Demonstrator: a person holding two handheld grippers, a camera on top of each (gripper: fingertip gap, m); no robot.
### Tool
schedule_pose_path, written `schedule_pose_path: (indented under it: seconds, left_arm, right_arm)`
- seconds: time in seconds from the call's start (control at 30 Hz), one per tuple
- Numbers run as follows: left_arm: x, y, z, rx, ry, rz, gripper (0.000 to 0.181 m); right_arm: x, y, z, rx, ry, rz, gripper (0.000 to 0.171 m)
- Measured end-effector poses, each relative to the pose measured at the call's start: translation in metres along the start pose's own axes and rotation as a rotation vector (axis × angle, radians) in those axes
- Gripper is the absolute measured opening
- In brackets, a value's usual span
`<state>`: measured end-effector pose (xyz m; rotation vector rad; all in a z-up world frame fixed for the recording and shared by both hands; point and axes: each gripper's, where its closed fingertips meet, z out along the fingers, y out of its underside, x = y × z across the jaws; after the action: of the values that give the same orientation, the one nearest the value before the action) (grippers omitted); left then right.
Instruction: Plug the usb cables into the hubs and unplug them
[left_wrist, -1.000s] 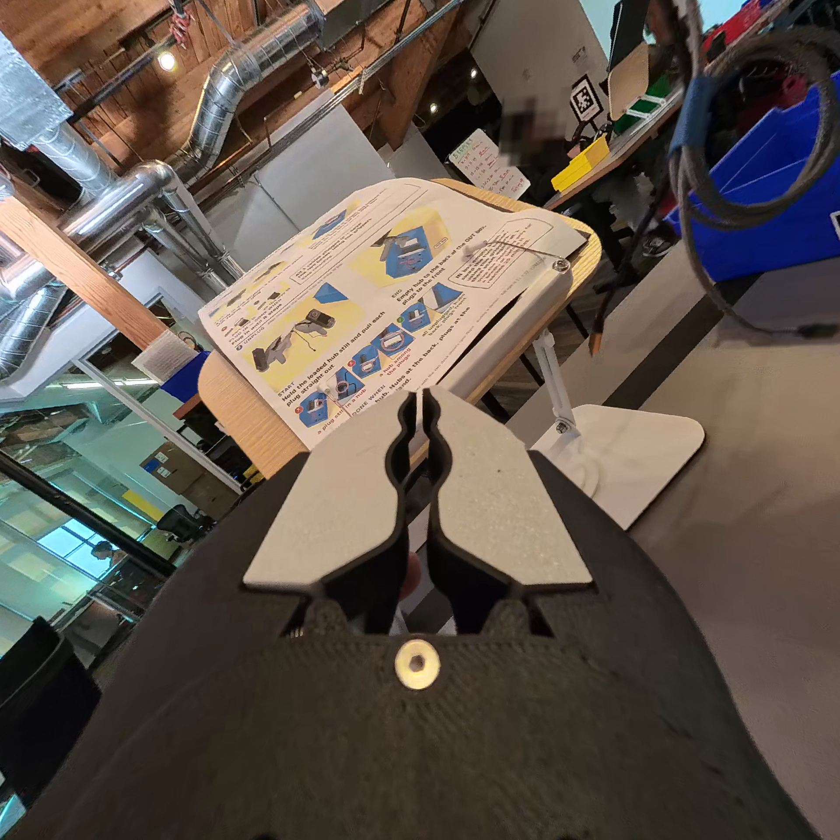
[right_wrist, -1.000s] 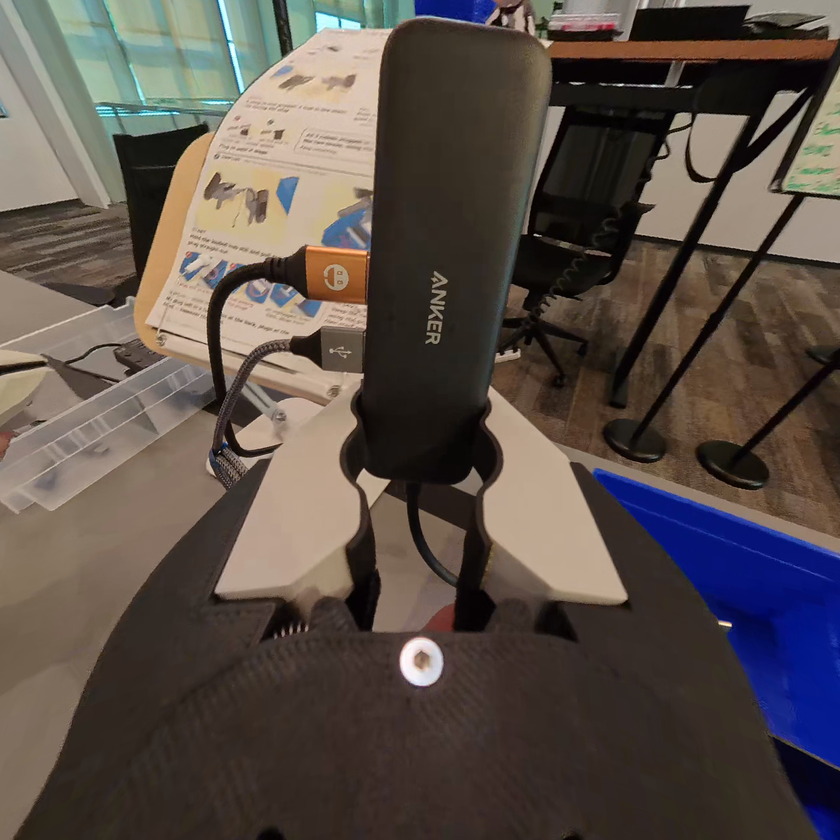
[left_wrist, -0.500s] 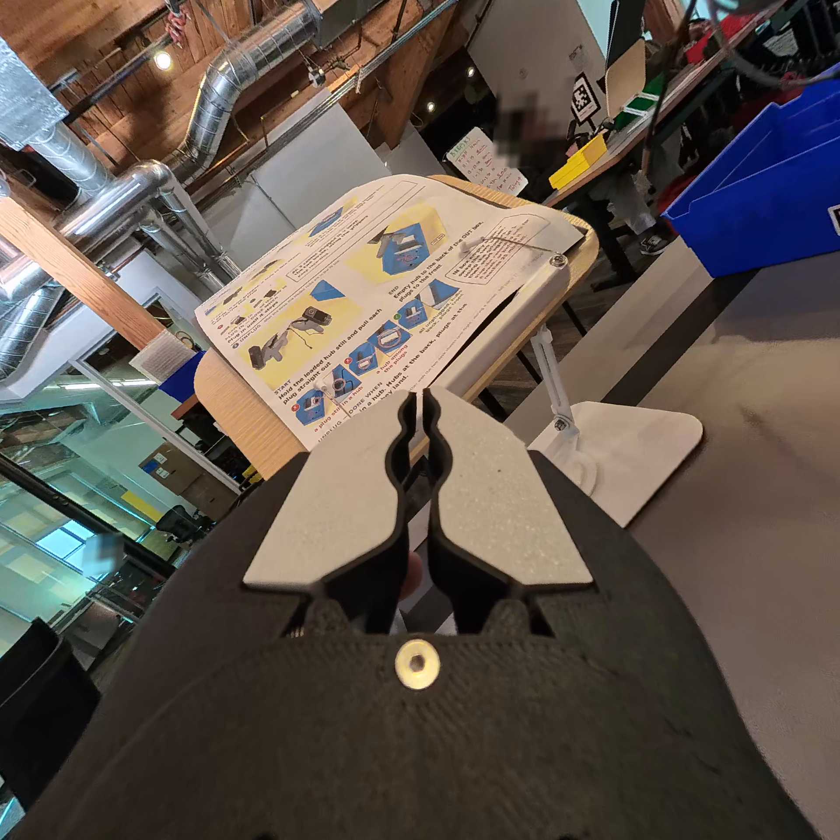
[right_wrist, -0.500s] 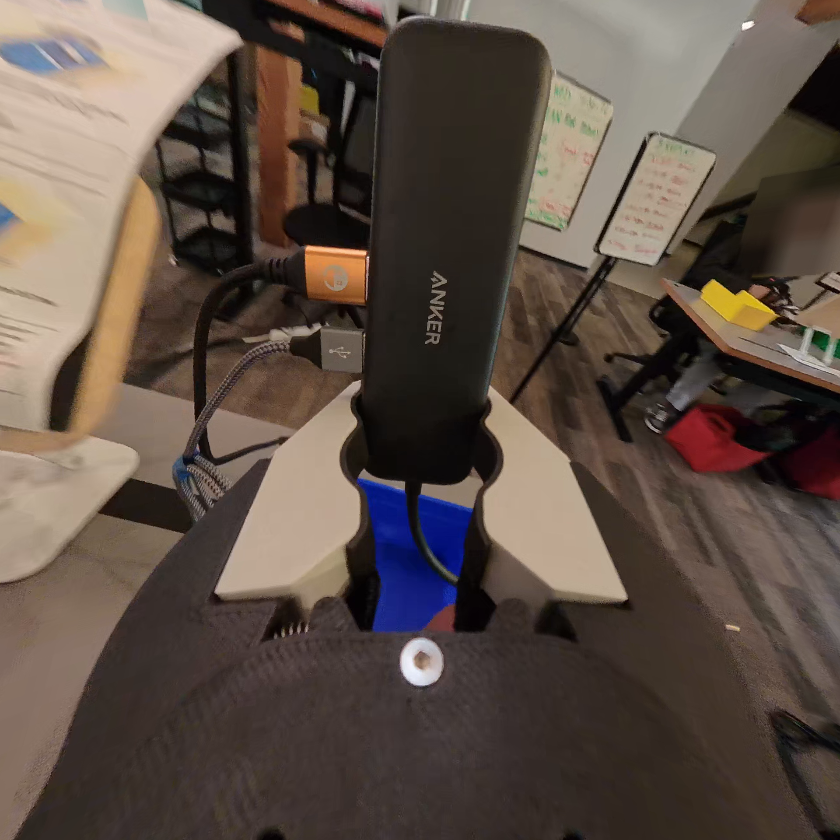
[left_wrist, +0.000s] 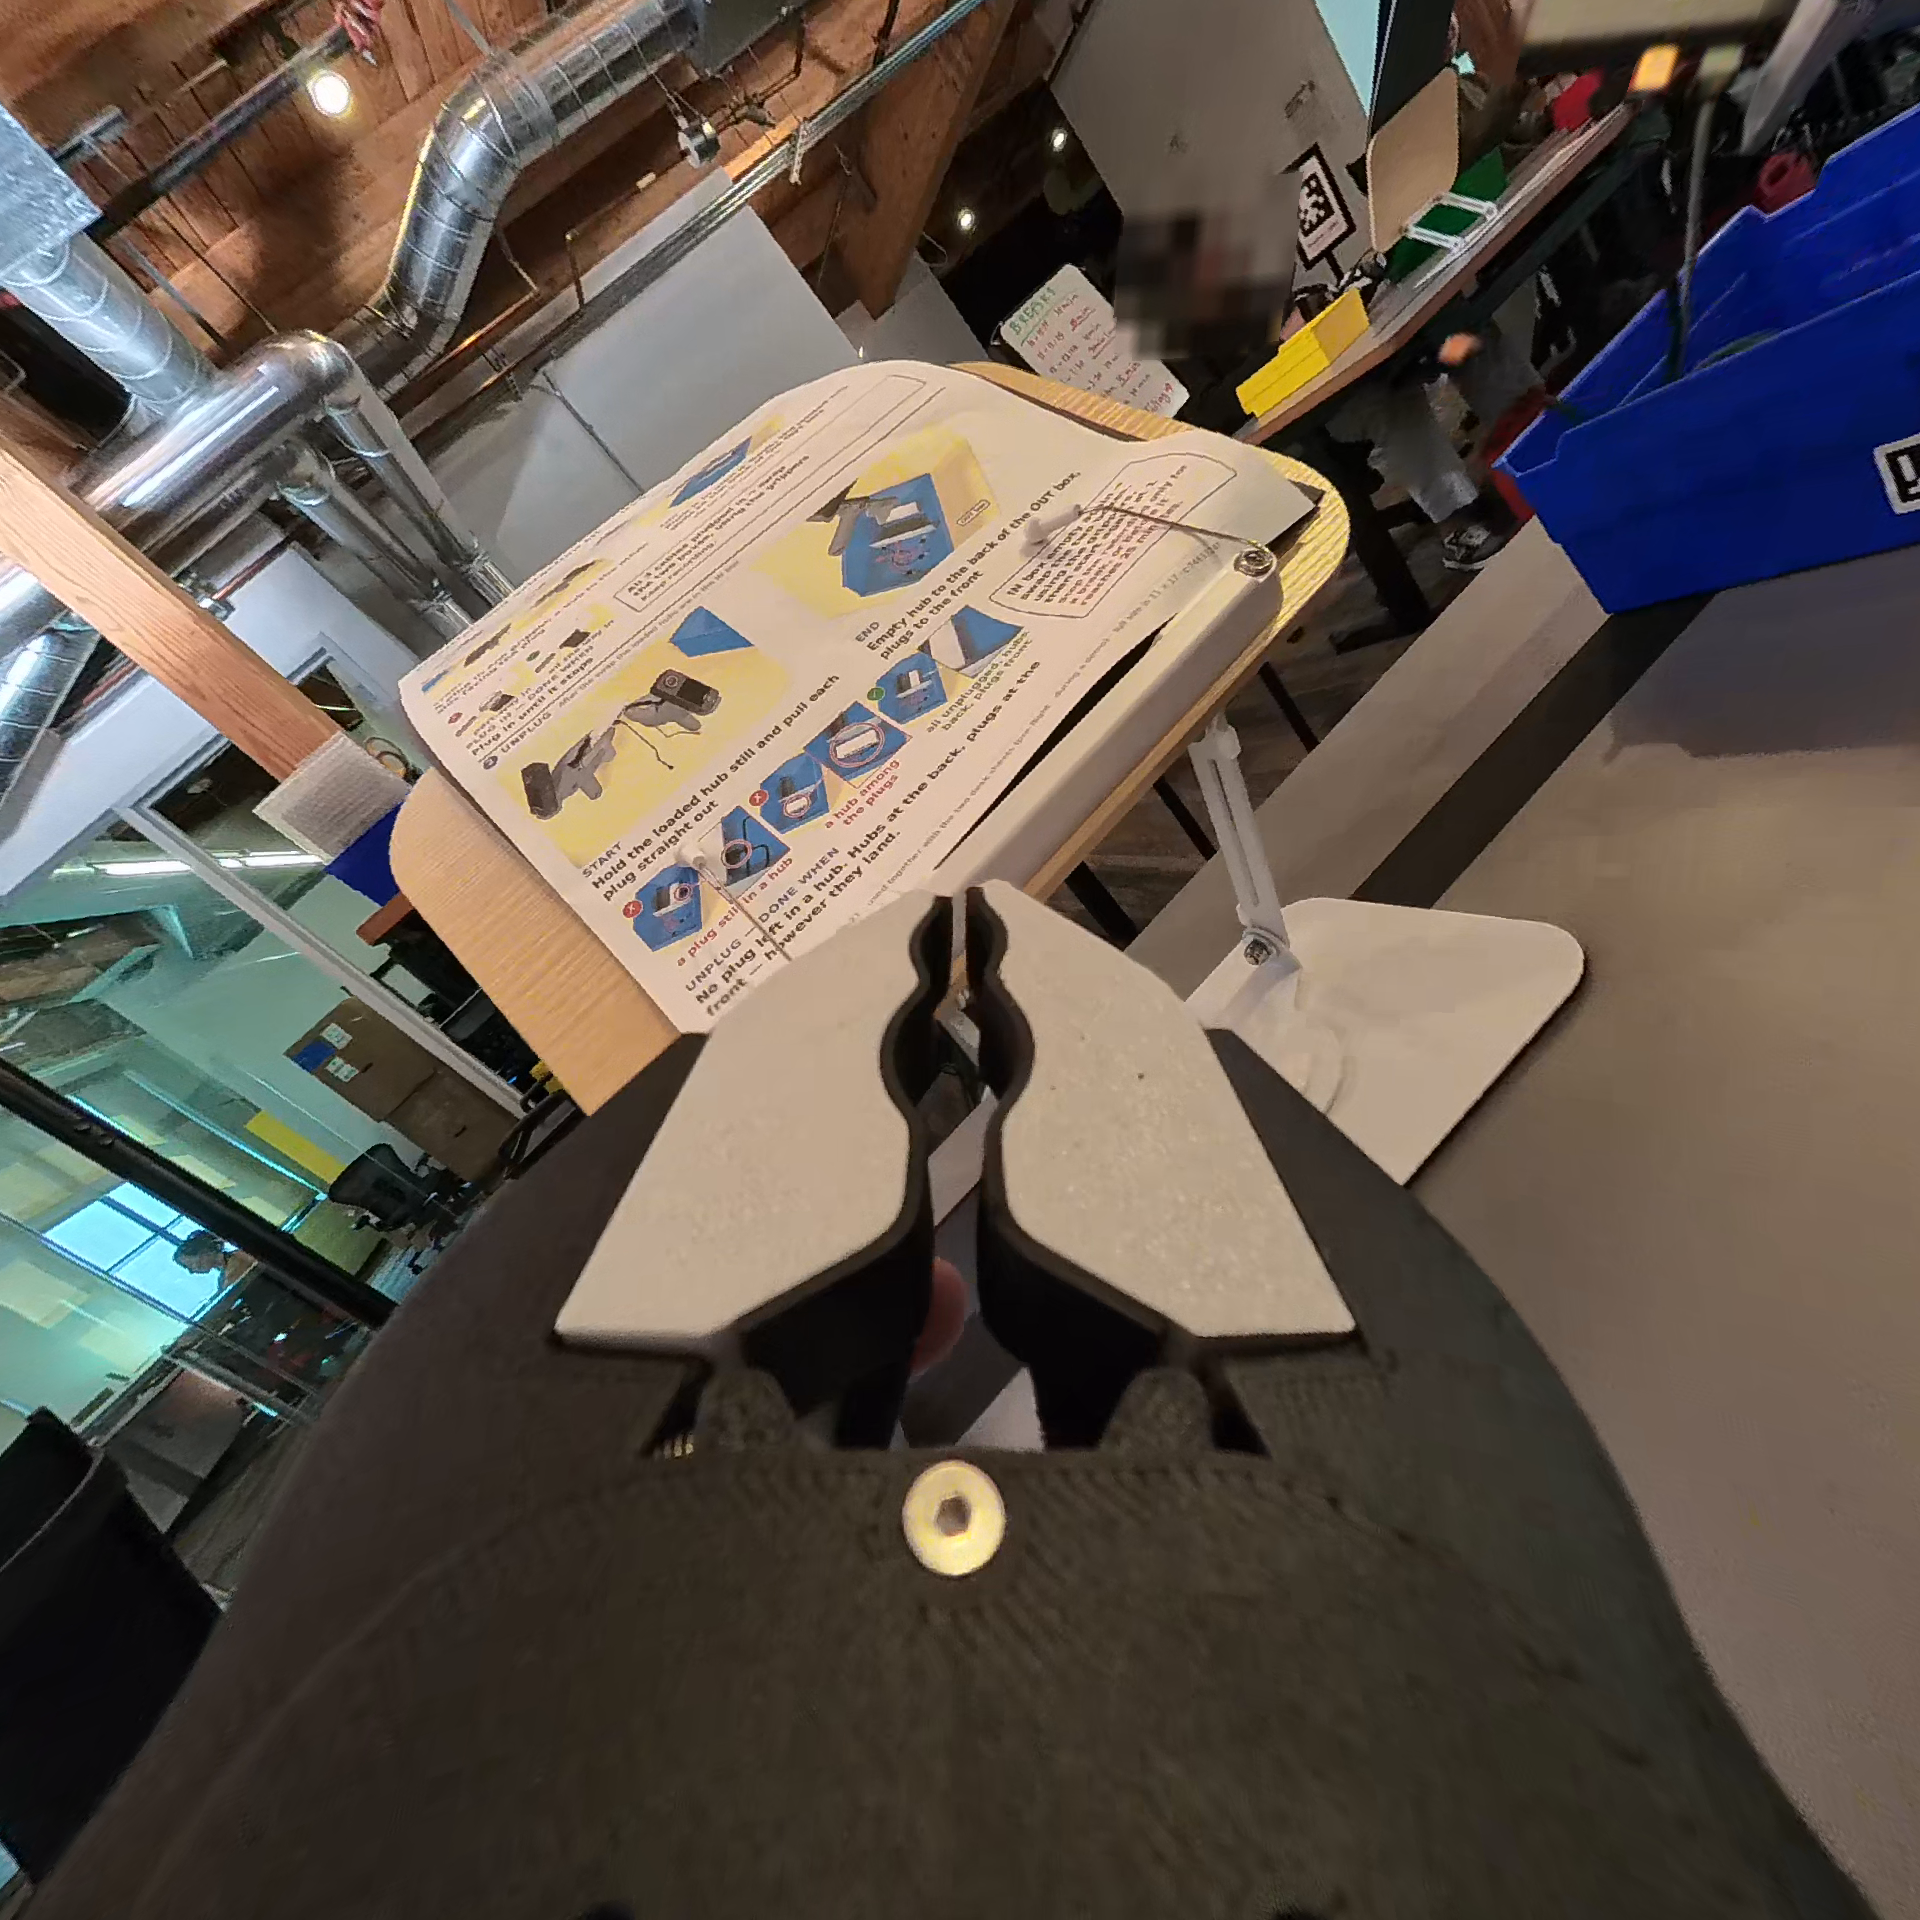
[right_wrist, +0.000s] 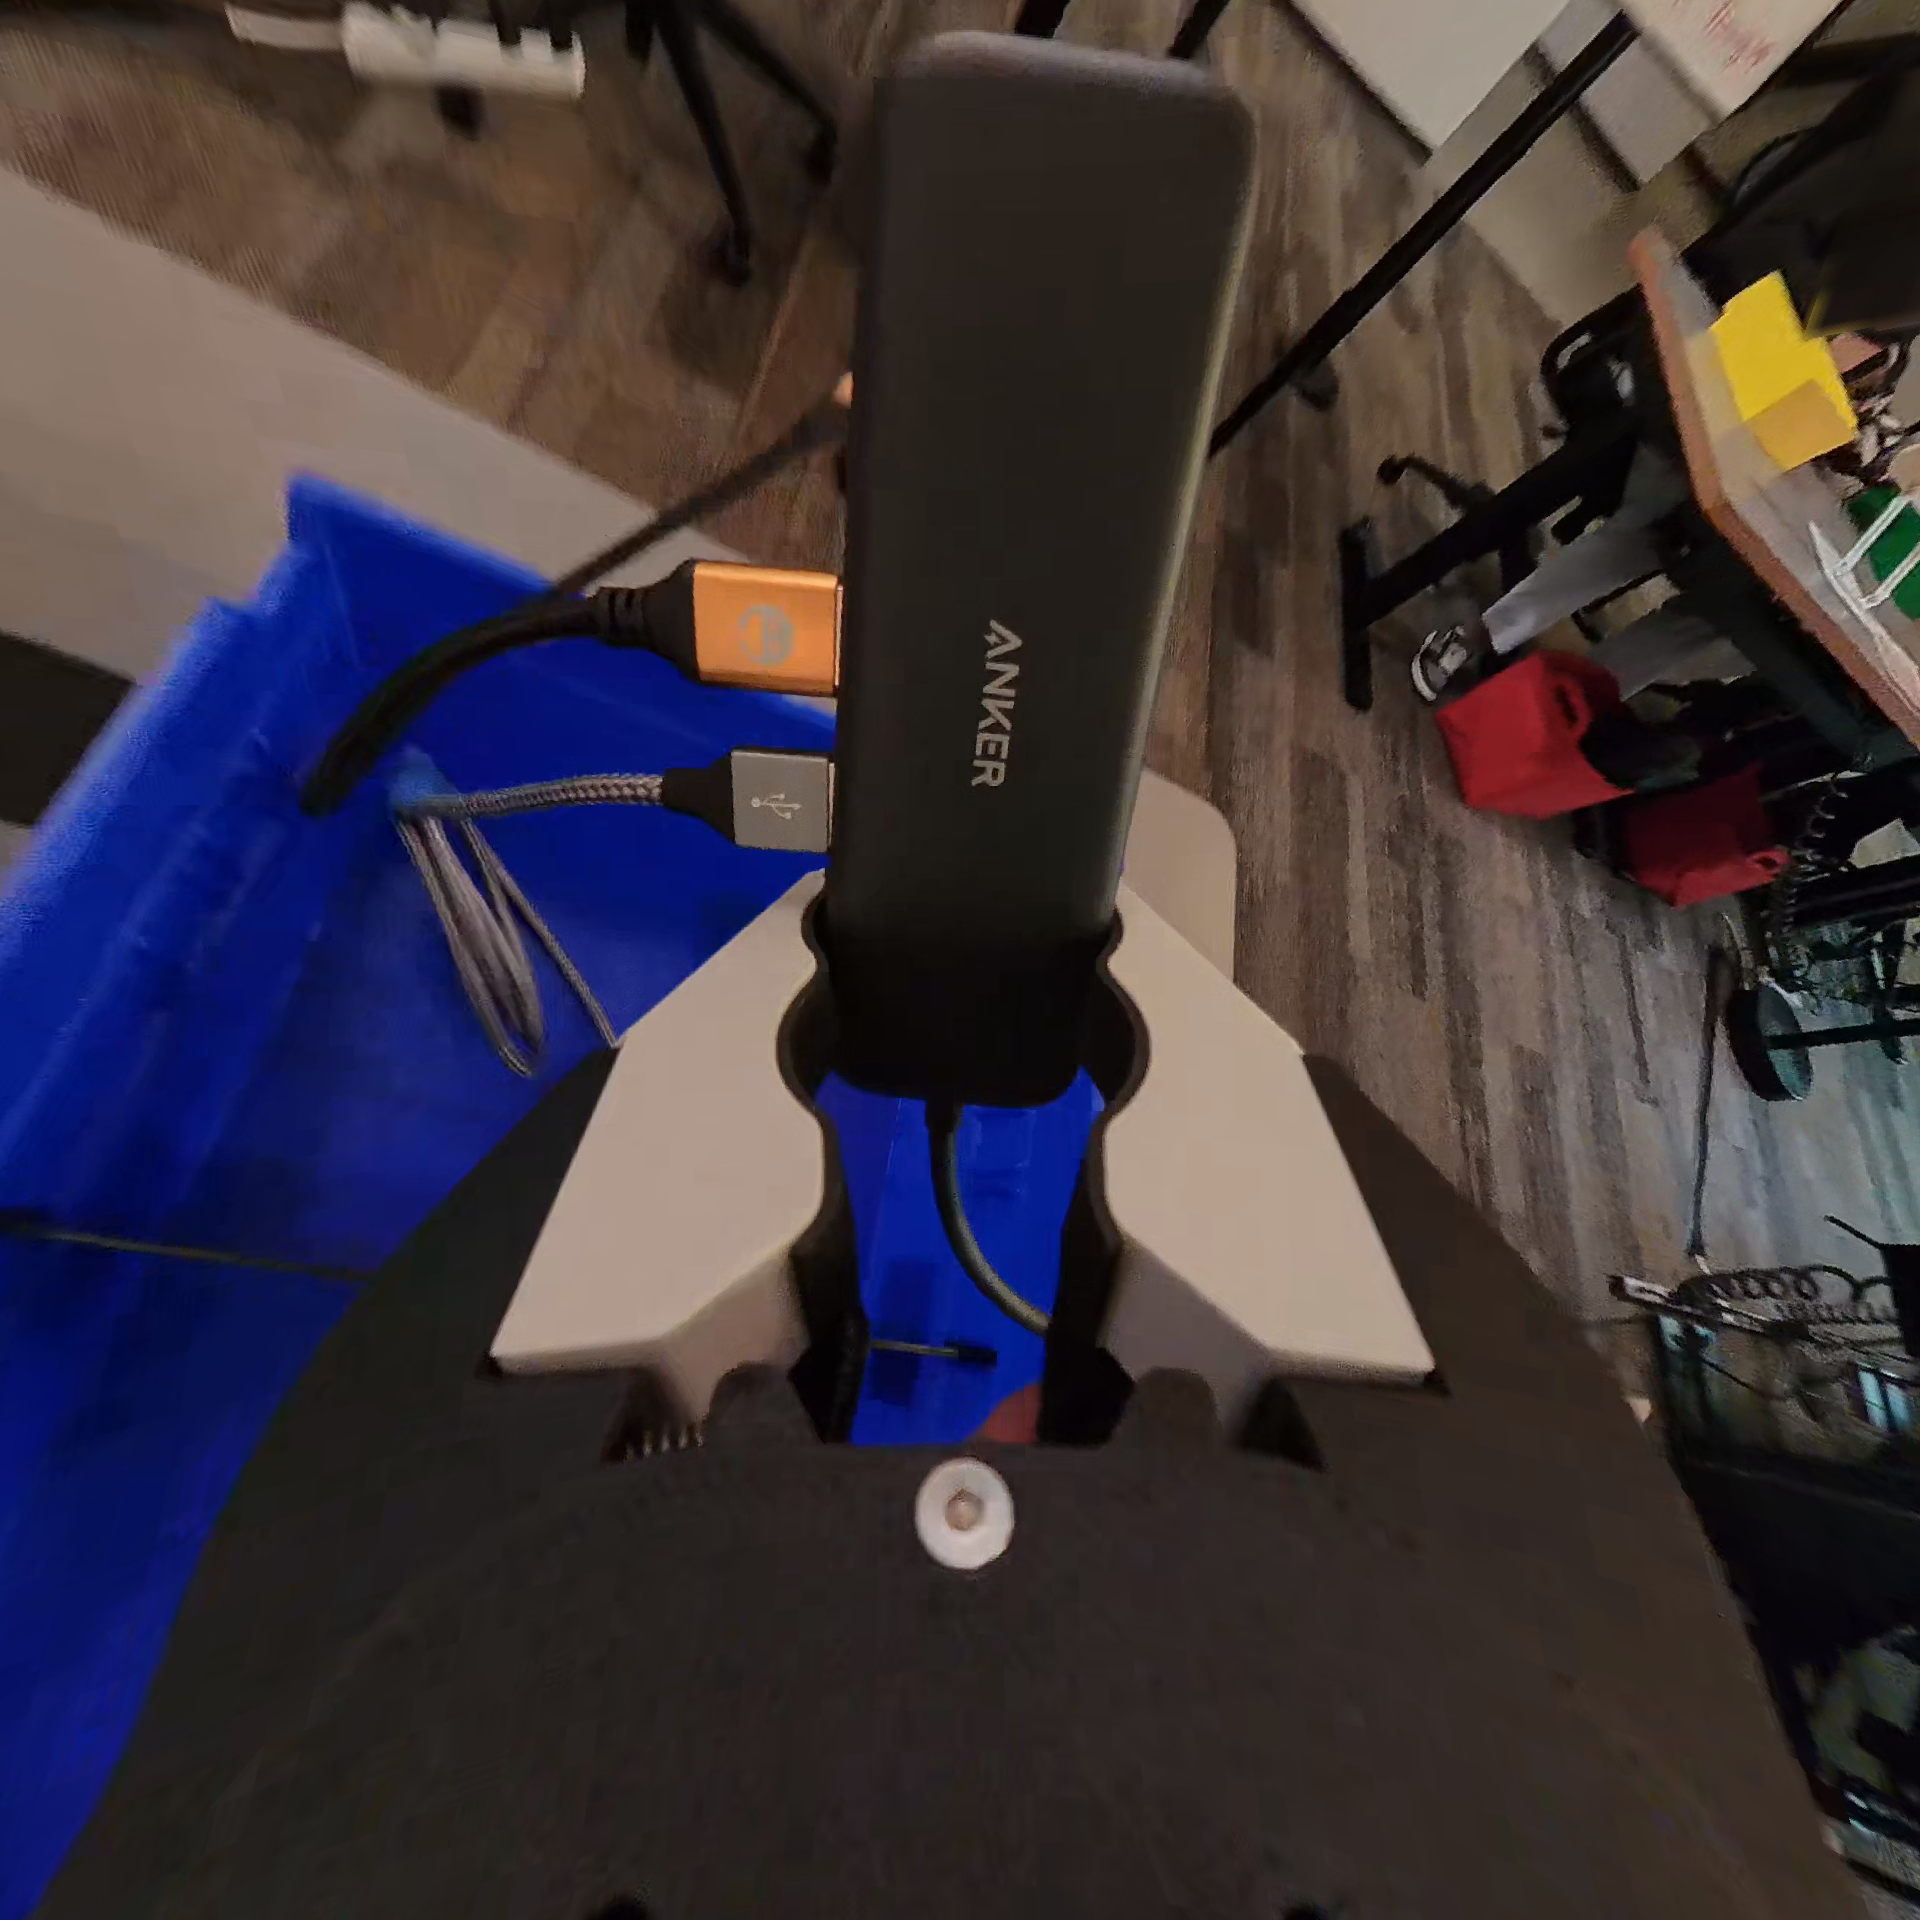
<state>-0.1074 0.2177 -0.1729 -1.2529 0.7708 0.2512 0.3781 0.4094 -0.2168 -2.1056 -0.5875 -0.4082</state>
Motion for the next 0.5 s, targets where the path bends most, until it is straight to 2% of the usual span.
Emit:
schedule_pose_path:
  seconds: [0.17,0.5]
  left_arm:
    - [0.005,0.003,0.002,-0.007,0.016,0.008,0.002]
    - [0.01,0.006,0.003,-0.017,0.031,0.021,0.002]
  right_arm:
    - [-0.022,0.038,0.031,-0.166,-0.05,-0.1,0.043]
    - [-0.061,0.085,0.053,-0.425,-0.214,-0.305,0.043]
